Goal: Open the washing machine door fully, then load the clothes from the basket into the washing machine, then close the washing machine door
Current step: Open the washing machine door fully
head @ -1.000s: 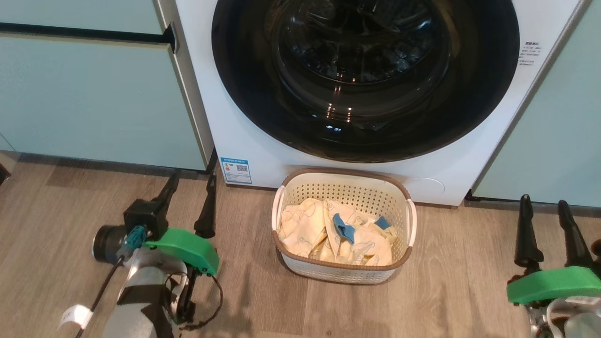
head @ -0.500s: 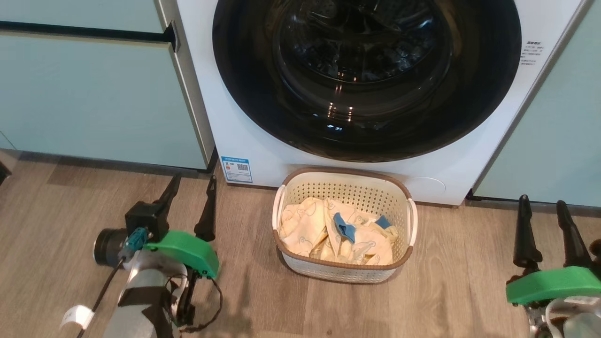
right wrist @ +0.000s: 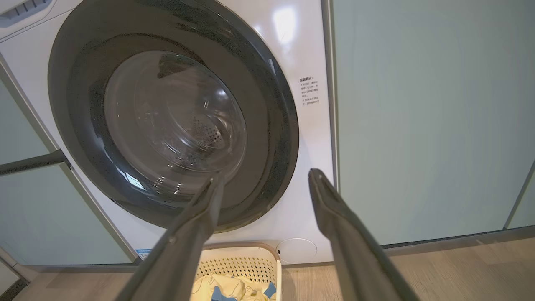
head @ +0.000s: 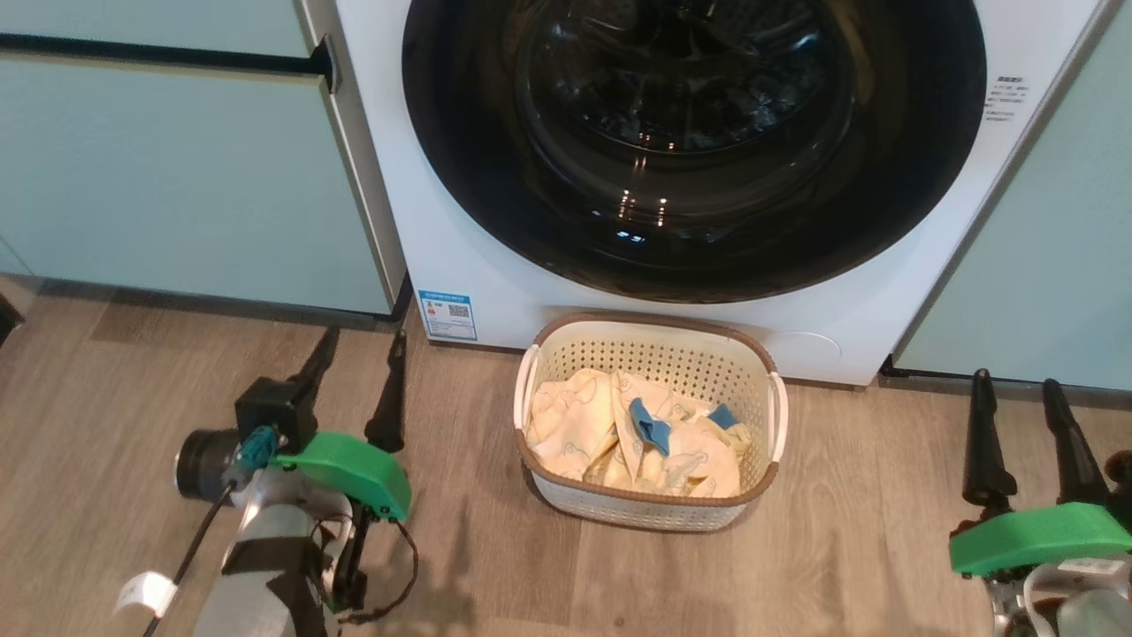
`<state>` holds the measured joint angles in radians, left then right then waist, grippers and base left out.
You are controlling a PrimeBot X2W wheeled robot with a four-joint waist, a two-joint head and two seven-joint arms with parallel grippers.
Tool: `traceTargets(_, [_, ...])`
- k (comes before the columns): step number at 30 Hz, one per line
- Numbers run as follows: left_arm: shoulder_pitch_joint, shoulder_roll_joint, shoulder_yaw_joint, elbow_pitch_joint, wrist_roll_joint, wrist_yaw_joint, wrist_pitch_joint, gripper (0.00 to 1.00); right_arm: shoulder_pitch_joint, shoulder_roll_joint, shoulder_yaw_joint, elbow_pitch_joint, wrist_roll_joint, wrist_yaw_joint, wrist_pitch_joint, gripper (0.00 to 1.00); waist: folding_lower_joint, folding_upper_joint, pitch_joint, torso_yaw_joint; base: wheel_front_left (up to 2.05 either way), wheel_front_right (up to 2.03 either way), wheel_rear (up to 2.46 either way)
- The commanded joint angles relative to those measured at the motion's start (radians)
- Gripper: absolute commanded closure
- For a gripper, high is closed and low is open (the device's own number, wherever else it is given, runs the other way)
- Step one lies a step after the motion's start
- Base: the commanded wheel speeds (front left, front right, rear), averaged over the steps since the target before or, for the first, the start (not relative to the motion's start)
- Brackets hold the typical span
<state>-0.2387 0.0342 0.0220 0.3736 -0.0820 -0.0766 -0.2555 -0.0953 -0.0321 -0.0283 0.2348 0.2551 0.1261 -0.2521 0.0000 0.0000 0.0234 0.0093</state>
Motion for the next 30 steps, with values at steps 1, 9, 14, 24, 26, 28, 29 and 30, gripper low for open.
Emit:
traceTargets(1, [-0.058, 0.017, 0.029, -0.027, -0.009, -0.002, -0.006, 0.0, -0.061, -0.018, 0.025, -0.029, 0.002, 0.005, -0.01, 0.0, 0.0, 0.0, 0.0, 0.0, 0.54, 1.14, -1.68])
traceTargets(9, [-0.059, 0.017, 0.026, -0.024, -0.014, -0.005, -0.006, 0.0, -0.063, -0.018, 0.03, -0.022, 0.006, 0.005, -0.01, 0.0, 0.0, 0.0, 0.0, -0.001, 0.86, 1.4, -2.25])
traceTargets(14, [-0.059, 0.017, 0.025, -0.022, -0.016, -0.006, -0.006, 0.0, -0.062, -0.018, 0.033, -0.021, 0.008, 0.005, -0.01, 0.0, 0.0, 0.0, -0.002, -0.003, 0.93, 1.5, -2.42])
traceTargets(24, [-0.06, 0.016, 0.02, -0.032, -0.023, -0.013, -0.006, 0.0, -0.06, -0.018, 0.03, -0.026, 0.006, 0.005, -0.01, 0.0, 0.0, 0.0, -0.004, -0.007, 0.98, 1.29, -2.27])
traceTargets(26, [-0.059, 0.016, 0.019, -0.035, -0.025, -0.015, -0.006, 0.0, -0.06, -0.018, 0.028, -0.028, 0.007, 0.005, -0.01, 0.0, 0.0, 0.0, -0.005, -0.007, 0.77, 0.77, -1.54])
traceTargets(28, [-0.058, 0.016, 0.017, -0.036, -0.026, -0.016, -0.006, 0.0, -0.06, -0.018, 0.026, -0.029, 0.007, 0.005, -0.01, 0.0, 0.0, 0.0, -0.006, -0.007, 0.61, 0.61, -1.22])
traceTargets(29, [-0.057, 0.016, 0.017, -0.036, -0.026, -0.017, -0.006, 0.0, -0.061, -0.018, 0.025, -0.03, 0.007, 0.005, -0.01, 0.0, 0.0, 0.0, -0.006, -0.007, 0.49, 0.49, -0.98])
traceTargets(30, [-0.057, 0.016, 0.017, -0.036, -0.026, -0.017, -0.006, 0.0, -0.061, -0.018, 0.025, -0.03, 0.007, 0.005, -0.01, 0.0, 0.0, 0.0, -0.006, -0.007, 0.49, 0.49, -0.98])
